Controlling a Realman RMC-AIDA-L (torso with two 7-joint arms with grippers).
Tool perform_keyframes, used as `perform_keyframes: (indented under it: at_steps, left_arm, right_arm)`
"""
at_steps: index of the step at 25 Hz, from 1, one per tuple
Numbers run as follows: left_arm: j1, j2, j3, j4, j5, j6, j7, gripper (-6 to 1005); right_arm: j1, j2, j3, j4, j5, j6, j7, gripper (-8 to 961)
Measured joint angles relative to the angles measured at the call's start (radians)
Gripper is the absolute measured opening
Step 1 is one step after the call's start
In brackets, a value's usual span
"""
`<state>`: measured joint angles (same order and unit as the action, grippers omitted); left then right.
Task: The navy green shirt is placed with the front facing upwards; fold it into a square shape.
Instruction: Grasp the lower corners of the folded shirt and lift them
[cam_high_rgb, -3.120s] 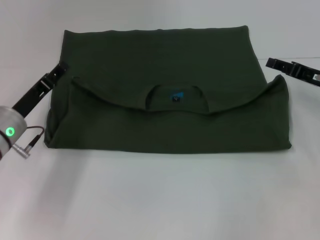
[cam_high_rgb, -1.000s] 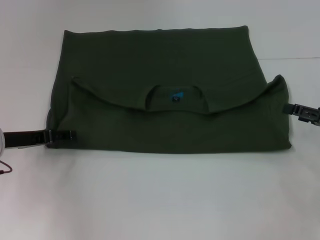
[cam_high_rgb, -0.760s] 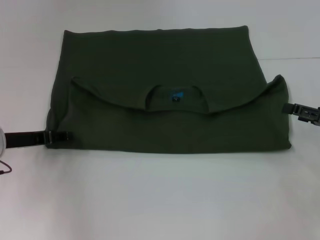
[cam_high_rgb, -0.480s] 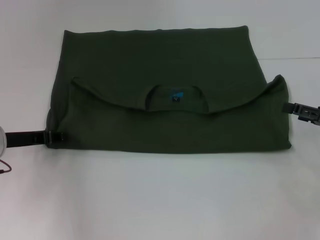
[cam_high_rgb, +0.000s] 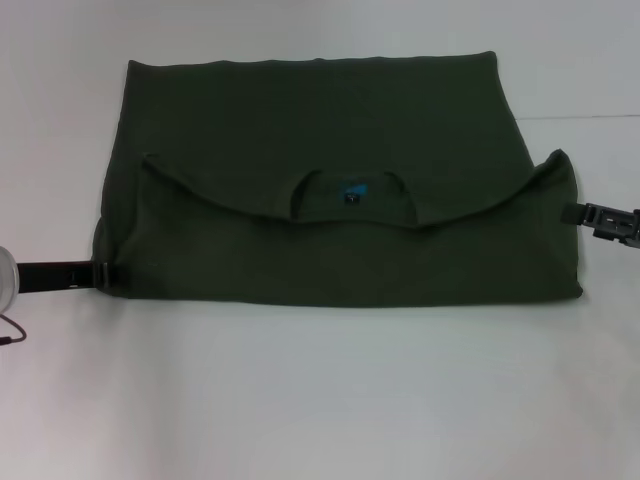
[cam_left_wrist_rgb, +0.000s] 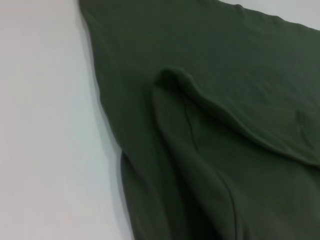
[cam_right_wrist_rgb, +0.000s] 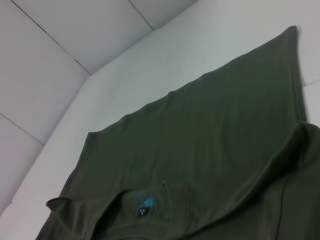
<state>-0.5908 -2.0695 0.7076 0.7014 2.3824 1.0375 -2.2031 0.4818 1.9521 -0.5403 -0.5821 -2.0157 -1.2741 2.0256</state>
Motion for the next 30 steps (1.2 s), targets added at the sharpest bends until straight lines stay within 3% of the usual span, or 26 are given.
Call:
perform_keyframes:
  at_steps: [6,11,13,14,18,30]
  left_arm:
    - [-0.001,0.001,-0.009,0.004,-0.002,-0.001,-0.003,29]
    - [-0.001,0.003,-0.011,0.004,-0.003,0.001,-0.004,29]
    - [-0.001,0.003,-0.011,0.004,-0.003,0.003,-0.004,29]
    - [-0.001,0.003,-0.011,0.004,-0.004,0.004,-0.004,29]
    - [-0.001,0.001,-0.011,0.003,-0.006,0.005,-0.002,29]
    - [0.006,0.000,-0.013,0.003,-0.008,0.003,-0.001,28]
  right_arm:
    - [0.031,-0.044,-0.069,-0.110,-0.115,-0.100,0.271,916]
    - [0.107,-0.074,-0.088,-0.269,-0.389,-0.207,0.522,915]
    - [0.140,-0.078,-0.085,-0.282,-0.493,-0.222,0.558,841]
    - [0.160,-0.078,-0.085,-0.283,-0.551,-0.224,0.570,804]
    - [0.212,-0.064,-0.087,-0.265,-0.666,-0.210,0.581,814]
    - [0.292,-0.020,-0.148,-0.122,-0.675,-0.050,0.577,816]
